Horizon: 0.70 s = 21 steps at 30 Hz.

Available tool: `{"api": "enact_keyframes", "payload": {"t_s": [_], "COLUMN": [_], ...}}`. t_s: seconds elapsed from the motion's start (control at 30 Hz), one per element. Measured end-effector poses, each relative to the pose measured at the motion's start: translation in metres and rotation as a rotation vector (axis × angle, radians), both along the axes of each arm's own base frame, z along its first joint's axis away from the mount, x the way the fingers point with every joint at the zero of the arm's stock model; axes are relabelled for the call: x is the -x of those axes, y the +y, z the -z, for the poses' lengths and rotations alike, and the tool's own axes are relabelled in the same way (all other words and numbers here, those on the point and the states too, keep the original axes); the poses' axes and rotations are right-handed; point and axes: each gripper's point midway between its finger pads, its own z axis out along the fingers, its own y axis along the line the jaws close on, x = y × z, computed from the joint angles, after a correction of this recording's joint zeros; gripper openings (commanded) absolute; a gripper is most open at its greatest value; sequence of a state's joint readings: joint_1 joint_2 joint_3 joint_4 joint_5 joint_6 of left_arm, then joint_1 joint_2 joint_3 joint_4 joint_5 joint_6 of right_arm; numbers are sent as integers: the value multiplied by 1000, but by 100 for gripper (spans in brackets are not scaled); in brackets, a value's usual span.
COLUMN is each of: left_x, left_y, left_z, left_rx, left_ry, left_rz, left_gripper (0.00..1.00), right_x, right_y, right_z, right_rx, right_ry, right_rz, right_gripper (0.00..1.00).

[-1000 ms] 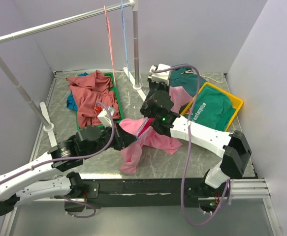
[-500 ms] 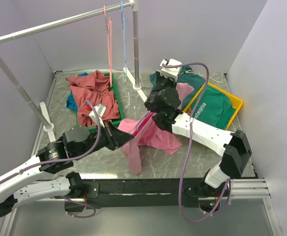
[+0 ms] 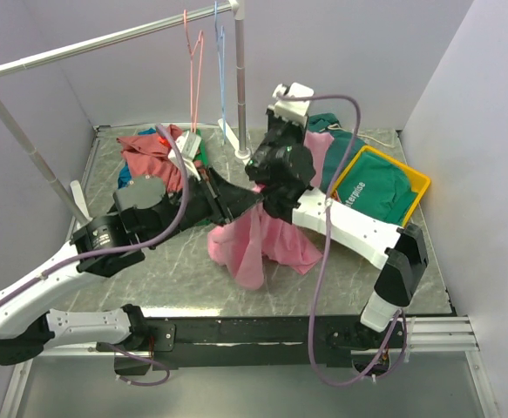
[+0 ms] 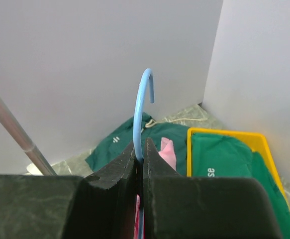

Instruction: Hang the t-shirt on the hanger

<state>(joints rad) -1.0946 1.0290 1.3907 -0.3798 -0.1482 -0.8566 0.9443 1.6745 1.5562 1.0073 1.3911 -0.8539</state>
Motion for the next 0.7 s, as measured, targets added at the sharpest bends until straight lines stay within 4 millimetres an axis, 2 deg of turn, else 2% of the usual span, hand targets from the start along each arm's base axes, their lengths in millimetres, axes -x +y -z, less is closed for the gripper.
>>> {"api": "enact_keyframes", "payload": {"t_s": [0.17,0.27,0.3,0.33,0.47,0.57,0.67,0.7], "left_x": [-7,-16,-21,-24,-40,-48,-54,-56], "left_y": [-1,-3,-5,-6,-14,-16,-12,-12], "left_z": [-30,-38,-36,-34,-5,16,28,31], "left_rx": [35,29,11,0,-110,-191,-248,-260], "left_ry": [-41,-56,-59,-59,-39,-27,-29,-31], "left_rz": [-22,-50,-65,-70,-110,-139,-168,-180], "left_gripper": [17,27,40,45,51,49,34,25], "right_x": [-6,-7,-6,-5,-8,-11,-11,-10], "right_y": [3,8,10,10,20,30,36,37], "right_z": [-47,-66,-66,-64,-48,-31,-16,-12], "right_rx": [-35,-56,-57,-52,-15,11,17,18], "right_ry": [-26,-38,-33,-23,32,80,125,140], "right_rz": [-48,-111,-128,-139,-190,-241,-284,-299], "right_gripper": [0,0,0,0,0,0,0,0]}}
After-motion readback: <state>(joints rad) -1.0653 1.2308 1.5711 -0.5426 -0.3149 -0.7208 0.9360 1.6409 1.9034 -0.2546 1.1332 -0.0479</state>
